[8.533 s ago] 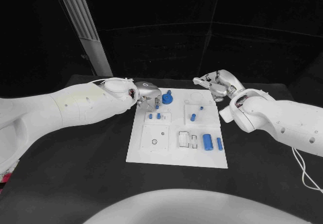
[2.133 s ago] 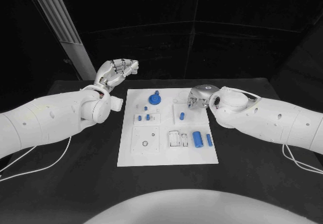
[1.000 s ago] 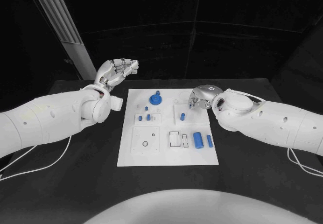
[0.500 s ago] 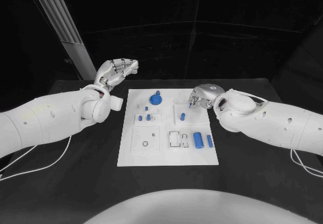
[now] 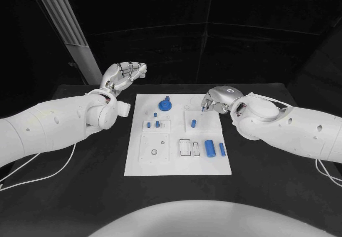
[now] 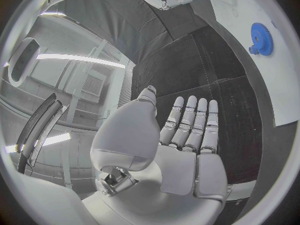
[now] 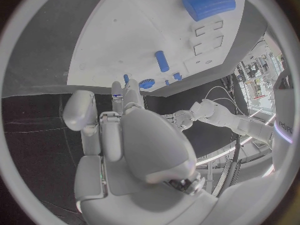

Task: Assemble the parts on the task board

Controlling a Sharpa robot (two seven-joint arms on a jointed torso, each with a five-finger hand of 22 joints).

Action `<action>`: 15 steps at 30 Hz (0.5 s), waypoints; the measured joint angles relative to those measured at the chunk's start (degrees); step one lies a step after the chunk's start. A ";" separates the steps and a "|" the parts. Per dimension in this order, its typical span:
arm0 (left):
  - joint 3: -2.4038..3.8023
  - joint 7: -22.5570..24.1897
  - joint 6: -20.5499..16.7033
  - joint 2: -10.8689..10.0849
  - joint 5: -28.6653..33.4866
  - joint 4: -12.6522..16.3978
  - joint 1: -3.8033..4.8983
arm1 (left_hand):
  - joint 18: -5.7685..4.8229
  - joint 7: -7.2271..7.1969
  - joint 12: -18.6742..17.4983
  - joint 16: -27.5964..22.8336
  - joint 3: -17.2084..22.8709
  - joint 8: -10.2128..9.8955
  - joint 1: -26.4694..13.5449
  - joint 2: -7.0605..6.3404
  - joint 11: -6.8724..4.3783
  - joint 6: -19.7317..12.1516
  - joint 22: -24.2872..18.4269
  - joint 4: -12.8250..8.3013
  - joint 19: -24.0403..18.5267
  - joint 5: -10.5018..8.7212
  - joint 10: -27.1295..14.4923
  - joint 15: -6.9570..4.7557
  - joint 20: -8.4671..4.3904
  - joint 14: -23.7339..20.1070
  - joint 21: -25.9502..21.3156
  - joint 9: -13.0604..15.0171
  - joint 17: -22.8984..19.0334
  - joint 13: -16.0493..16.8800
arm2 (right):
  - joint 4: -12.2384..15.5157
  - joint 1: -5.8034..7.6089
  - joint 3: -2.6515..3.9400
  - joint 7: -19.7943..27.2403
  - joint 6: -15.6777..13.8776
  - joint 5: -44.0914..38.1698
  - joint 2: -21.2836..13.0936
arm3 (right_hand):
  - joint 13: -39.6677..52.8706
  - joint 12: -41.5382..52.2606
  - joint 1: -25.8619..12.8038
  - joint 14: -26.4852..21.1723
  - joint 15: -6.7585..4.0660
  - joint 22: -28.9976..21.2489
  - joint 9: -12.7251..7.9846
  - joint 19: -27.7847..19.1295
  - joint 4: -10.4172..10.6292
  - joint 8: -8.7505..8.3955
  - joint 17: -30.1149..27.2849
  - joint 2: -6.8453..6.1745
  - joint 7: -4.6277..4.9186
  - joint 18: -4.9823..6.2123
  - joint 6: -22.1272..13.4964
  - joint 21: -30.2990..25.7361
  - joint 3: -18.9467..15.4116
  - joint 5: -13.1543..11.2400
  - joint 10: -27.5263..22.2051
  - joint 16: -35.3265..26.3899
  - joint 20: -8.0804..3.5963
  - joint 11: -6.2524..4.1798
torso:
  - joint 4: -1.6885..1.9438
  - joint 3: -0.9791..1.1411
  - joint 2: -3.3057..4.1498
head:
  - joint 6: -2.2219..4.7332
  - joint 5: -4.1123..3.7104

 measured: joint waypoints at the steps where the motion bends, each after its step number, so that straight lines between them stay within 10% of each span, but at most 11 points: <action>1: 0.00 0.00 0.00 0.03 0.00 -0.04 0.00 | 0.00 0.00 0.00 0.00 0.00 0.00 0.00 0.00 0.00 0.00 0.00 0.00 0.00 0.00 0.00 0.00 0.00 0.00 0.00 0.00 0.00 0.00 | 0.37 0.15 0.00 0.01 -0.17 0.01 -0.13 | 0.00 0.00 0.00 -0.02 0.02 0.00 0.00 0.00 0.00 -0.04 0.00 0.00 0.00 0.00 0.00 0.00 0.00 0.00 0.00 0.00 0.00 0.00 | 0.00 0.00 0.00 | 0.00 0.00; 15: 0.00 0.00 0.01 0.22 0.00 -0.28 -0.04 | 0.00 0.00 0.00 0.03 -0.10 0.00 0.00 0.00 0.00 0.00 0.01 0.10 0.00 0.00 0.00 0.00 0.00 0.00 0.00 0.00 -0.03 -0.05 | 4.95 0.83 0.03 2.29 -3.14 1.13 0.55 | 0.00 -0.22 0.53 0.01 0.40 0.00 -0.08 0.20 0.16 -0.20 -0.01 -0.53 0.26 0.00 0.24 0.00 0.16 0.00 0.41 0.00 0.20 0.41 | 0.04 0.02 0.07 | 0.00 0.60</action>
